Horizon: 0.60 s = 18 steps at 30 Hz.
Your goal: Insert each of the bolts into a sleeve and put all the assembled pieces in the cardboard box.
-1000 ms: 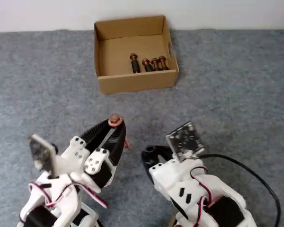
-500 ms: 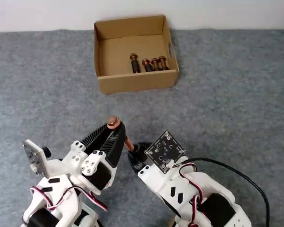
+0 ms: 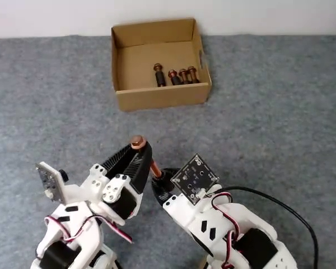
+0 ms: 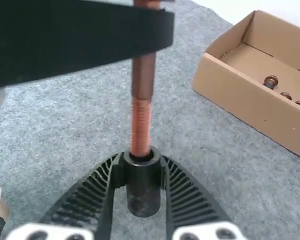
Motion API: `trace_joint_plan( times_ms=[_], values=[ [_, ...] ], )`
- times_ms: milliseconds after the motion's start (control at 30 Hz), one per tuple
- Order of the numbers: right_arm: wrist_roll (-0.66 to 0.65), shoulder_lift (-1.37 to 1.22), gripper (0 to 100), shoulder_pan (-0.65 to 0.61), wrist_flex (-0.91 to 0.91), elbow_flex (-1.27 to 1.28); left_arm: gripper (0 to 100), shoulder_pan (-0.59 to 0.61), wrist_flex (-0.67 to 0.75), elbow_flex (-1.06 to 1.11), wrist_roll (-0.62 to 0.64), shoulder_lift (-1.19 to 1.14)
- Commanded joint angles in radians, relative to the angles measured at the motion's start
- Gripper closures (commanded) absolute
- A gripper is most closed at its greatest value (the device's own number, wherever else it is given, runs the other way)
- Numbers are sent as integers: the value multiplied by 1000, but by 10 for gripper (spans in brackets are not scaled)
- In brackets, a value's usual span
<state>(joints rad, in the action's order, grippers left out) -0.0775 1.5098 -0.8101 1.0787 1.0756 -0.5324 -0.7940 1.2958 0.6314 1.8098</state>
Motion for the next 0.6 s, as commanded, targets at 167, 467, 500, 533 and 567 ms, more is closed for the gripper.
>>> trace_joint_plan(
  times_ms=[167,467,500,533,567],
  values=[
    [-11,8,990,-4,-28,-20,996,0,-20,-1,5,8],
    [-11,10,990,-1,-28,-18,995,-21,-249,-39,-34,8],
    [-11,10,990,-1,-28,-17,995,-31,-255,-38,-52,8],
    [-11,10,990,-1,-28,-17,994,-41,-256,-38,-66,8],
    [-11,10,990,-1,-28,-15,991,-52,-256,-33,-74,8]
  ],
)
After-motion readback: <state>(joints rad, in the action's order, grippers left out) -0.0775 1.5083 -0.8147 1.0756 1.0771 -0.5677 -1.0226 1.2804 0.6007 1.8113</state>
